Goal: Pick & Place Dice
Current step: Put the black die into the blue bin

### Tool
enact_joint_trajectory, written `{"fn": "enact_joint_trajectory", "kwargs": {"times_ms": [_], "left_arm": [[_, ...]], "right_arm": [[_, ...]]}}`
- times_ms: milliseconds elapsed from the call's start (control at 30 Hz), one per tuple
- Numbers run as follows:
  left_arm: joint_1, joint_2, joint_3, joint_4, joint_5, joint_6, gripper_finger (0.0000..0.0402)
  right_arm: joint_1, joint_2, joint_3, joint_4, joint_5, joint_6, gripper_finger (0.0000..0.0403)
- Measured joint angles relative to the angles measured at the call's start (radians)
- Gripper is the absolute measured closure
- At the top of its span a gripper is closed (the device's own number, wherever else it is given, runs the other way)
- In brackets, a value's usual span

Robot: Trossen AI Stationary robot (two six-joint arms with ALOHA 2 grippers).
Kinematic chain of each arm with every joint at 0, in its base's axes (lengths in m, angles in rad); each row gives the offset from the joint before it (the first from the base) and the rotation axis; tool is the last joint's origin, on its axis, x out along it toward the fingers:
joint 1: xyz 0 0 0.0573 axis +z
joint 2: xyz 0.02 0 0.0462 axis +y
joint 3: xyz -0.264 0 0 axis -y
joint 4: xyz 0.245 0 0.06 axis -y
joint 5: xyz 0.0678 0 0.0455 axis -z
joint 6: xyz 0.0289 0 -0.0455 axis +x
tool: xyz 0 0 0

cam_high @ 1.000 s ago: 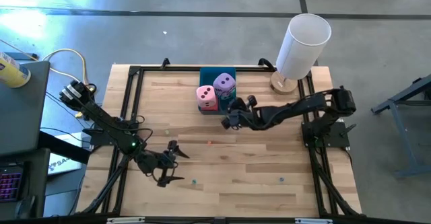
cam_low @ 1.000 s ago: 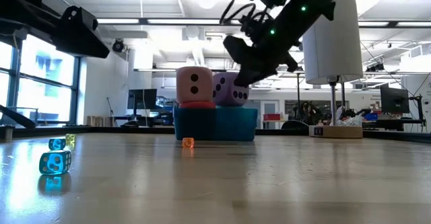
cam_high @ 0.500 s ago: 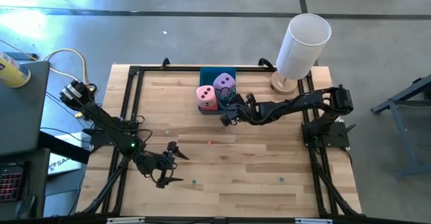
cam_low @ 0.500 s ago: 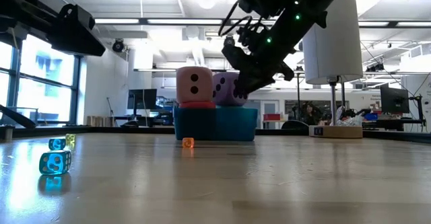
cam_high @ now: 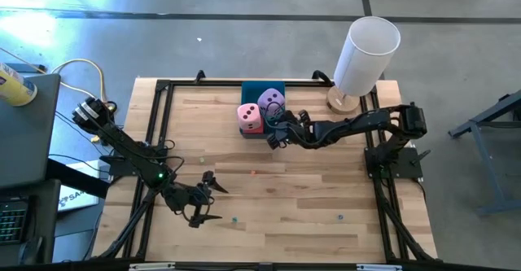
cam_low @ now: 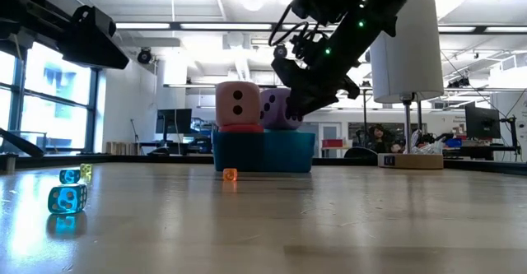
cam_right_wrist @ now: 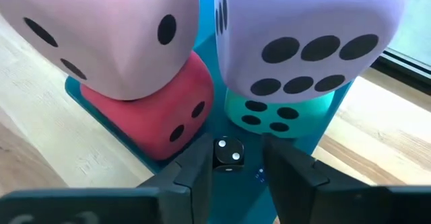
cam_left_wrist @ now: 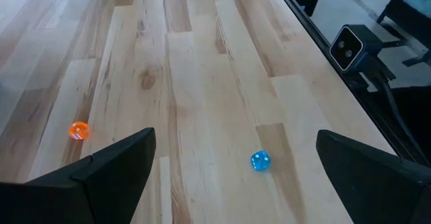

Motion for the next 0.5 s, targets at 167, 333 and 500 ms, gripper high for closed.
{"fn": "enact_joint_trajectory", "kwargs": {"times_ms": [167, 333, 500], "left_arm": [[-0.004, 0.000, 0.000, 0.000, -0.001, 0.000, 0.0004], [-0.019, 0.000, 0.000, 0.000, -0.002, 0.011, 0.0004], [-0.022, 0.000, 0.000, 0.000, -0.002, 0.011, 0.0004]], "right_arm": [[0.001, 0.000, 0.000, 0.000, -0.003, 0.000, 0.0257], [0.000, 0.000, 0.000, 0.000, 0.000, 0.000, 0.0223], [0.000, 0.000, 0.000, 0.000, 0.000, 0.000, 0.0189]]}}
